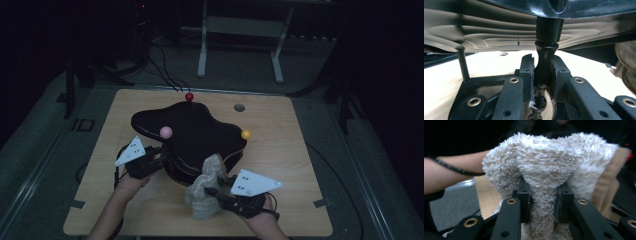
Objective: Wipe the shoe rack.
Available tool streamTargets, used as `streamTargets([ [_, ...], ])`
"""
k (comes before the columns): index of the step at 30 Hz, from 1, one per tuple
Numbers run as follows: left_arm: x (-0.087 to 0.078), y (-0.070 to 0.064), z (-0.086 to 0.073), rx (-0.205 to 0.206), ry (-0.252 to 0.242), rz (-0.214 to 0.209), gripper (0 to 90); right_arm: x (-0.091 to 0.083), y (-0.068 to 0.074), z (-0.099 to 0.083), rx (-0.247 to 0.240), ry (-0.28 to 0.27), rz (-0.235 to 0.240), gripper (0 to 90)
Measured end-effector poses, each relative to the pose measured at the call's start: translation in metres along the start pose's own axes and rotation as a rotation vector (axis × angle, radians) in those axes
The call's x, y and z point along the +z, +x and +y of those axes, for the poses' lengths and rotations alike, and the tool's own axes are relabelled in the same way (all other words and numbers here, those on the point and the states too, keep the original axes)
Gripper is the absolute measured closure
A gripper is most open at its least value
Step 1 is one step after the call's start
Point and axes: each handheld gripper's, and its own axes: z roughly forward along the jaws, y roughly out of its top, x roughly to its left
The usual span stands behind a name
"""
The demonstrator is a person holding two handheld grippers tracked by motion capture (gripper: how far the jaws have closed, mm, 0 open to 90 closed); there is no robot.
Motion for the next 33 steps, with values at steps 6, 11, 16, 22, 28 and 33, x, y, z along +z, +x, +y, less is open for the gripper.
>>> streamTargets([
  [6,0.0,0.0,0.0,-0.001,0.001,0.0,74.8,0.007,0.01,0.02,-0.036,-0.037,0.055,70.9],
  [11,0.0,0.0,0.0,-0.002,0.002,-0.001,74.8,0.025,0.013,0.019,-0.038,-0.017,0.068,71.4],
  [16,0.0,0.0,0.0,-0.003,0.001,0.0,74.7,0.038,0.025,-0.001,-0.044,0.051,0.118,71.4],
  [22,0.0,0.0,0.0,-0.011,-0.004,-0.001,74.7,0.032,0.012,-0.037,0.02,0.112,0.074,71.4],
  [28,0.0,0.001,-0.001,-0.012,-0.007,-0.008,74.6,0.025,-0.047,-0.078,0.157,0.156,-0.104,71.4],
  [33,0.0,0.002,-0.001,-0.016,-0.011,-0.011,74.6,0.027,-0.093,-0.092,0.2,0.167,-0.231,71.4],
])
